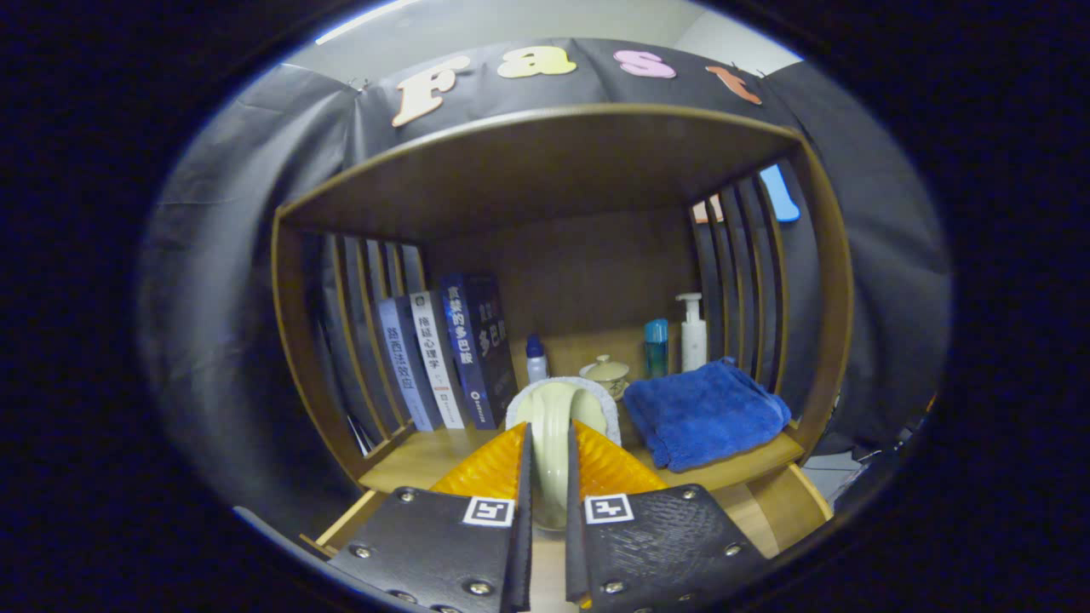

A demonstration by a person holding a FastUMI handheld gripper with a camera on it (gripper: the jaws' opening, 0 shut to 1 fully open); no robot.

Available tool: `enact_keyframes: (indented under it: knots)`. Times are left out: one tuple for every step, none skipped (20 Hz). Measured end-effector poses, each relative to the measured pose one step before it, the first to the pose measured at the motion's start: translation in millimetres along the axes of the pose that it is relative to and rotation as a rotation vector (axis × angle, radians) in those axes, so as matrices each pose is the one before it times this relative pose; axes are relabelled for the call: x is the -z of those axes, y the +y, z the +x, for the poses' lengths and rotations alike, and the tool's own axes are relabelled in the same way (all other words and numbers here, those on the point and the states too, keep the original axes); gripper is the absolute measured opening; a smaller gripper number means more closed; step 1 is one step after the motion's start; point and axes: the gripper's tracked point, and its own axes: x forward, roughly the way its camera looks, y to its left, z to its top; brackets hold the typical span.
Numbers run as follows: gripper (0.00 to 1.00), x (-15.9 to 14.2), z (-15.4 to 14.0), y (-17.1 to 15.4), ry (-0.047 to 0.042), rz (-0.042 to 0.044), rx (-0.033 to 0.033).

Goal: Pull open the drawer, take out the items inside it, and place them on the countertop above the cabinet.

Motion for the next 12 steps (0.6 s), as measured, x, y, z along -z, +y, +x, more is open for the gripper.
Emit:
enact_keyframes:
  knots:
    - [0.16, 10.7, 10.26, -0.3, 0.03299, 0.00514, 0.00409]
    - [0.16, 12.04, 9.72, -0.1, 0.03622, 0.00475, 0.00354]
    - [0.16, 8.31, 9.63, -0.15, 0.02387, 0.00577, 0.00059]
    - [0.16, 7.08, 9.31, -1.39, 0.02047, 0.00521, 0.00657]
    - [0.16, 6.98, 8.03, -1.97, 0.01675, 0.00161, 0.00677]
    - [0.16, 7.8, 7.95, -3.36, 0.01985, -0.00238, 0.00805]
    - [0.16, -4.39, 5.34, 2.01, -0.02593, 0.01419, -0.00796]
    - [0.17, 0.32, 8.25, -1.67, -0.00537, -0.00564, 0.00576]
    - [0.16, 0.34, 7.18, -0.09, 0.00214, 0.00068, 0.00018]
    - [0.16, 0.93, 6.5, 1.71, 0.00107, 0.0021, 0.00197]
    - [0.17, -5.72, 4.21, -0.6, -0.02601, 0.00471, 0.00854]
    - [0.17, 1.54, 6.59, -2.25, 0.00071, -0.00512, 0.01805]
